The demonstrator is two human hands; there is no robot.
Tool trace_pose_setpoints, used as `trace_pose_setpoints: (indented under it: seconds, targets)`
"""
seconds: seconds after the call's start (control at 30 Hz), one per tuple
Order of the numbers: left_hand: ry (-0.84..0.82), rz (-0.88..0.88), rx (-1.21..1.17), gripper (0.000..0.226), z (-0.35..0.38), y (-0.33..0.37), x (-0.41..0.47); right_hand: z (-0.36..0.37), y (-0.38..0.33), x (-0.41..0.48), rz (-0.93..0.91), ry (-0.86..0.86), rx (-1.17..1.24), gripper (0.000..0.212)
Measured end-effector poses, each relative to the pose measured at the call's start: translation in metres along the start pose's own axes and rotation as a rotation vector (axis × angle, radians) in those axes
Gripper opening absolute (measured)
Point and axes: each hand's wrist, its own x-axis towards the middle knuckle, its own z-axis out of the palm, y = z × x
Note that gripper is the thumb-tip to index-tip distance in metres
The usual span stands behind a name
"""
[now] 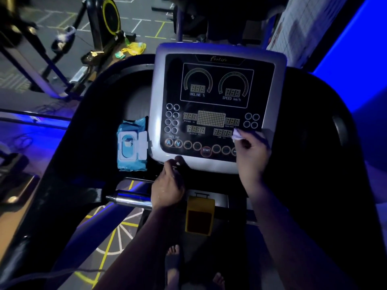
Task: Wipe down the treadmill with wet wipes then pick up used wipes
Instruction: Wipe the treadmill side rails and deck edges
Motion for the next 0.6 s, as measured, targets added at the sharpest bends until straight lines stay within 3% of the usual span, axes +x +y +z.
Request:
trace_pose_setpoints:
  seconds: [0.13,0.23,0.3,0.47,0.53,0.6]
  targets:
    - [0.053,0.008,0.020,0.060,0.000,0.002,0.001,0.035,-0.009,-0.018,-0.221,-0.190,-0.089,0.023]
    - [0.053,0.001,0.011,0.060,0.001,0.002,0.002,0.049,-0.020,-0.036,-0.250,-0.373,-0.037,0.020]
    - [0.060,-0.004,0.010,0.058,0.001,0.002,0.001,0.046,-0.025,-0.038,-0.200,-0.350,0.032,0.018]
    - [0.064,-0.036,0.034,0.040,0.004,0.002,0.001,0.024,-0.018,-0.001,-0.163,-0.066,0.022,0.021]
    - [0.058,-0.073,0.024,0.022,0.005,0.002,0.001,0.031,-0.014,0.007,-0.159,-0.073,-0.039,0.018]
    - [0.057,-0.070,0.017,0.013,0.006,0.002,0.002,0.051,-0.016,-0.004,-0.243,-0.198,-0.084,0.018]
